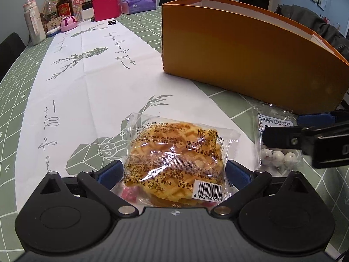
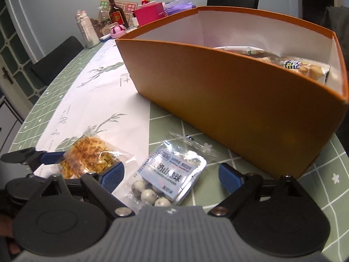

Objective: Organize snacks
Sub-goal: 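Grasp the waffle-cake bag with the left tool while the right grasps the hawthorn-ball bag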

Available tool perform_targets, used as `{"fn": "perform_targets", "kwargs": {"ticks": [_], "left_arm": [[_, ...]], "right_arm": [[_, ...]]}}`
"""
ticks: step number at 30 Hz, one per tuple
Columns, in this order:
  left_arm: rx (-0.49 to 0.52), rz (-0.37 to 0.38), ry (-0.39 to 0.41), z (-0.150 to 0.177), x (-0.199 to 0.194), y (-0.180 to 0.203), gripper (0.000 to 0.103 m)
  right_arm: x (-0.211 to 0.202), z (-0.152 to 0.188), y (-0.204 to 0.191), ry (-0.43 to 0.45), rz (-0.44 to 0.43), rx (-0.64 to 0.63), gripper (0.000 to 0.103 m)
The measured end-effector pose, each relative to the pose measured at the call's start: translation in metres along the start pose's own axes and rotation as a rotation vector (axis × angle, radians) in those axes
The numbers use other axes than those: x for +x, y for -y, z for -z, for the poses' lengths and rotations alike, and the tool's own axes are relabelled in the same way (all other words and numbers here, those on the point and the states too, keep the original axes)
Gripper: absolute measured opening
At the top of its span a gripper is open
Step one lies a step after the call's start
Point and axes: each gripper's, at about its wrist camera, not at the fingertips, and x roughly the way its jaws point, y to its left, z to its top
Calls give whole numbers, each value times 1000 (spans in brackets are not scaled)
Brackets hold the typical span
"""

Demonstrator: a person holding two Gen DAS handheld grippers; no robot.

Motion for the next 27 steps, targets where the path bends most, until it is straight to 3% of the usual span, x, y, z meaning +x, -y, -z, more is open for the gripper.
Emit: {"fn": "perform_targets", "kwargs": {"ticks": [11, 18, 27], "left_arm": [[10, -2, 13, 3, -3, 3, 103], [20, -3, 32, 5, -7, 4, 103], [2, -2, 43, 7, -13, 1, 92]], "right_arm": [[13, 5, -11, 15, 64, -93, 82], [11, 4, -7, 18, 35, -109, 76], [5, 5, -6, 17, -4, -144, 68]]}}
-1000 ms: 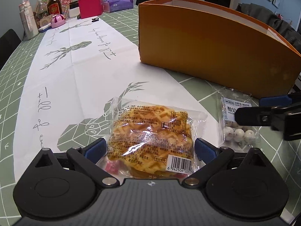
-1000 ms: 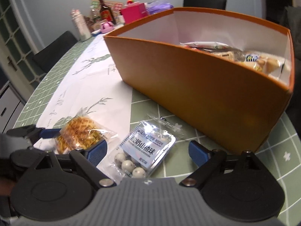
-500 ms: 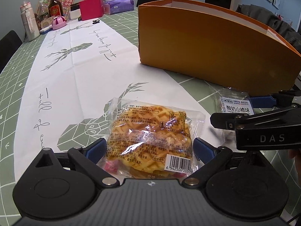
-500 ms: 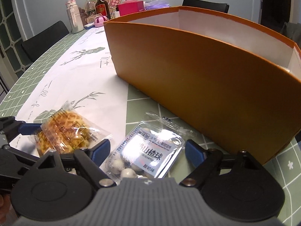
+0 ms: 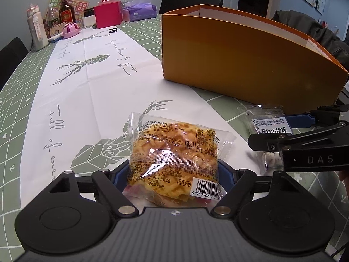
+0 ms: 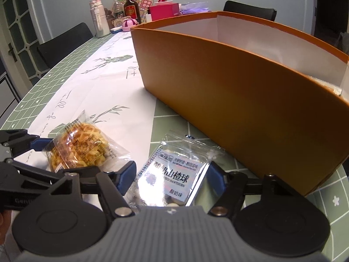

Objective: Organize snacks
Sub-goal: 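Grasp the waffle-cake bag with the left tool while the right grasps the hawthorn-ball bag, then lift both held bags and carry them over the orange box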

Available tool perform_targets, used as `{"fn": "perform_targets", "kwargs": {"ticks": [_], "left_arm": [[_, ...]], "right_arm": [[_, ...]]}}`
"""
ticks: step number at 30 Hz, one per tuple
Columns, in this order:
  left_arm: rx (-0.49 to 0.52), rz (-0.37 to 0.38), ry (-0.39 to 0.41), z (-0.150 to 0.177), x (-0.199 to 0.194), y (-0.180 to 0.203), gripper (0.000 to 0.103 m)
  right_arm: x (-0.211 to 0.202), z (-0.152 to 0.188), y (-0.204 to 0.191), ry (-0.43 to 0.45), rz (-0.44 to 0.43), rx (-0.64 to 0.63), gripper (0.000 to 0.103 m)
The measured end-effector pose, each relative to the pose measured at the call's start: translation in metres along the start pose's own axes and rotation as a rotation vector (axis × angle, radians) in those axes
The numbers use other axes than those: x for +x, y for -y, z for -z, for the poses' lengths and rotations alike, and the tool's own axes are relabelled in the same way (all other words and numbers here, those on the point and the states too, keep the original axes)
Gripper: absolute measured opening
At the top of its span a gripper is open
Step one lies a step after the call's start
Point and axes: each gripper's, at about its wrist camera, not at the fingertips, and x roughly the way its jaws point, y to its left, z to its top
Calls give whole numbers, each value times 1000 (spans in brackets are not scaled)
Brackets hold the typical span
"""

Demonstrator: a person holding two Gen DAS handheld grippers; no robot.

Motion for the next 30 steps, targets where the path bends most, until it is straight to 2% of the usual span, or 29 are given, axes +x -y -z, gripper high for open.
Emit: {"fn": "perform_targets", "kwargs": {"ticks": [11, 12, 13, 15, 17, 19, 20, 21, 22, 23, 25, 30], "left_arm": [[-32, -1, 19, -1, -17, -10, 89], [-33, -3, 21, -1, -18, -10, 89], [-35, -4, 24, -1, -20, -11, 89], [-37, -5, 30, -2, -24, -12, 89], [-35, -5, 34, -2, -26, -12, 89], [-34, -11, 34, -2, -27, -12, 89], [-37, -12, 34, -2, -27, -13, 89], [-41, -12, 35, -1, -27, -13, 89], [-45, -11, 35, -1, -28, -14, 89], [-45, -11, 35, -1, -29, -14, 89], [-45, -15, 37, -1, -30, -15, 89], [-52, -25, 39, -1, -33, -17, 89]], "right_arm": [[-6, -1, 0, 0, -24, -19, 62], [-7, -1, 0, 5, -22, -22, 43], [-9, -2, 0, 9, -18, -27, 32], [-13, -5, 0, 12, -31, -37, 26], [-14, -6, -2, 14, -28, -60, 23], [-10, -5, -3, -18, -25, -75, 29], [-9, -4, -4, -23, -25, -76, 43], [-10, -2, -5, -19, -17, -70, 65], [-12, -2, -5, -5, -12, -61, 73], [-14, -1, -6, 7, -15, -54, 77], [-16, -2, -9, 12, -18, -41, 77], [-9, 4, -25, -30, -5, -103, 73]]}}
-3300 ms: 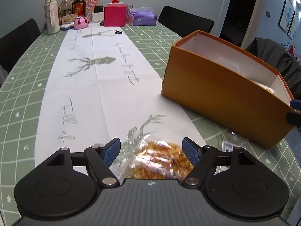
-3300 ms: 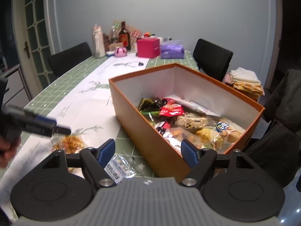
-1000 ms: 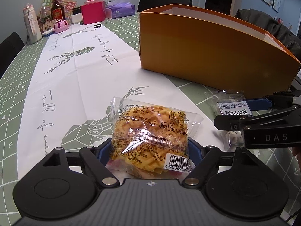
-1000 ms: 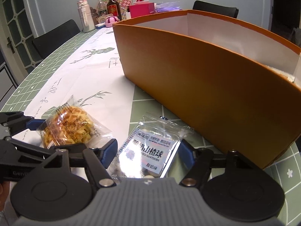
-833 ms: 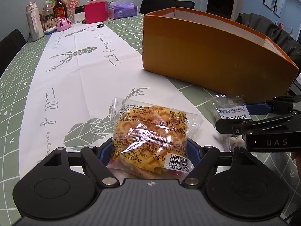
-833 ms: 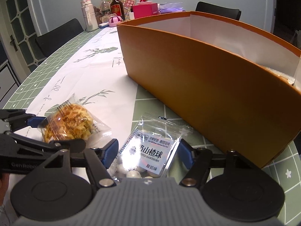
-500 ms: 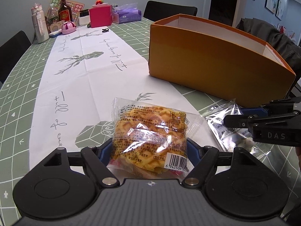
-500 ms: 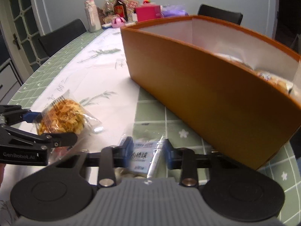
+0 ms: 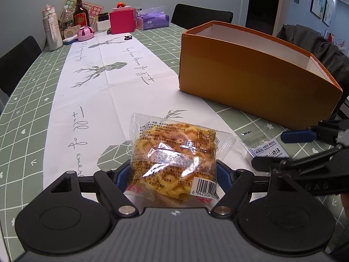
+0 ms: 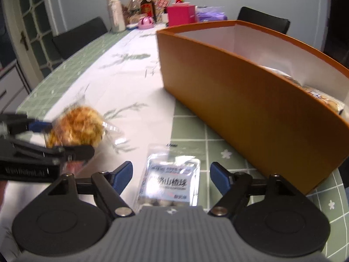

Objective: Organize snacks
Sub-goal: 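Lift both held bags and carry them over the orange box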

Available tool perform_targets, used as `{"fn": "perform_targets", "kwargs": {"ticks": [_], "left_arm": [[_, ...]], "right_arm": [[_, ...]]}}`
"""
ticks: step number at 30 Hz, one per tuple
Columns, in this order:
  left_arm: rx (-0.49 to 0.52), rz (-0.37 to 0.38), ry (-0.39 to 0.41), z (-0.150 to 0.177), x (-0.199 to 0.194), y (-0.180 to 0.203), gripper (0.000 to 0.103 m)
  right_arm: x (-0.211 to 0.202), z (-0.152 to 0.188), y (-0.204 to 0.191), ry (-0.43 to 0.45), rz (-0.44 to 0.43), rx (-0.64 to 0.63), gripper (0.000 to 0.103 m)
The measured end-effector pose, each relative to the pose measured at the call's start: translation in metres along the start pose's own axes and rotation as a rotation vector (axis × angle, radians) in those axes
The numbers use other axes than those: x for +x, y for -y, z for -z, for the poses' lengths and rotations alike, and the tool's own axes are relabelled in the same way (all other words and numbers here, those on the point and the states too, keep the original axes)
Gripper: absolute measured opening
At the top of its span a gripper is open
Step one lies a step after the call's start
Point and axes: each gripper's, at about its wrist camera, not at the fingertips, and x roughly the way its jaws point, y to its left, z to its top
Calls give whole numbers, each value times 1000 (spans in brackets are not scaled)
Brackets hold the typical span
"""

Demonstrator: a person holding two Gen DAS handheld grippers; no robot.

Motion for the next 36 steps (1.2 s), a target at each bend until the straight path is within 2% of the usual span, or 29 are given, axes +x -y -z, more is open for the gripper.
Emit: {"fn": "perform_targets", "kwargs": {"ticks": [3, 11, 25, 36], "left_arm": [[-5, -1, 3, 1, -3, 0, 89], [-6, 6, 4, 0, -4, 0, 89], [26, 19, 31, -8, -15, 11, 89], [107, 33, 92, -37, -30, 30, 89]], "right_arm": [[8, 5, -4, -39, 6, -13, 66], [6, 6, -3, -33, -10, -32, 59], [-18, 0, 4, 18, -40, -36, 58], [-60, -21, 18, 108, -46, -54, 58]]}}
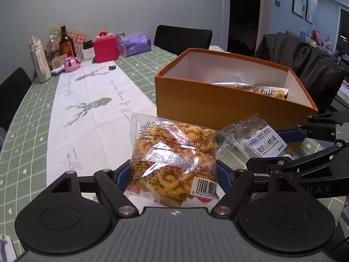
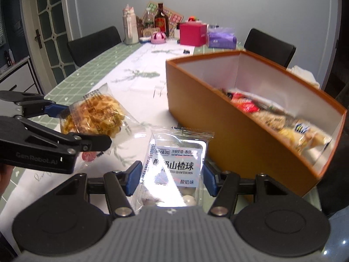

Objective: Organize snacks
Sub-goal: 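Lift both held bags and carry them over the orange box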

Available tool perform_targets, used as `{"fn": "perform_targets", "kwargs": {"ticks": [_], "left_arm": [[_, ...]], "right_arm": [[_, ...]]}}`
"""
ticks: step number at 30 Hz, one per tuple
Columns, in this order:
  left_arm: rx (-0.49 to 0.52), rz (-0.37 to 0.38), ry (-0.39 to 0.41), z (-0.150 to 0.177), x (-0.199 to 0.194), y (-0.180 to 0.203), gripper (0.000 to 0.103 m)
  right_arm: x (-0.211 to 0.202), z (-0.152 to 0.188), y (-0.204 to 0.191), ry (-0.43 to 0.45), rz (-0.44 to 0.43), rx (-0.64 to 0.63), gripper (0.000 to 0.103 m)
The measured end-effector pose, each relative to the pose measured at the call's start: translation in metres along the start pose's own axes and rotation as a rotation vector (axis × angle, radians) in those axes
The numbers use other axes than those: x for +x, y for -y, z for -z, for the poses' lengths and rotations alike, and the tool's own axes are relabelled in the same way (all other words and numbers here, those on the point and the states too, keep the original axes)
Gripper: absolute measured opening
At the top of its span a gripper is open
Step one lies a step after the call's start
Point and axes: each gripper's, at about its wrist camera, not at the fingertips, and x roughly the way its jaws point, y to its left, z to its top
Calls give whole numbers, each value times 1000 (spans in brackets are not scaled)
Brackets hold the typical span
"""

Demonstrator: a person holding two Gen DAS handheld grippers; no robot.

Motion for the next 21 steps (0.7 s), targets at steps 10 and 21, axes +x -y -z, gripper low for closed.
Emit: {"fn": "perform_targets", "kwargs": {"ticks": [10, 21], "left_arm": [[70, 46, 48, -32, 3, 19, 89], [176, 88, 97, -71, 15, 44, 89]], "right_arm": [[-33, -21, 27, 67, 37, 9, 58], [-53, -44, 56, 119, 107, -4, 58]]}}
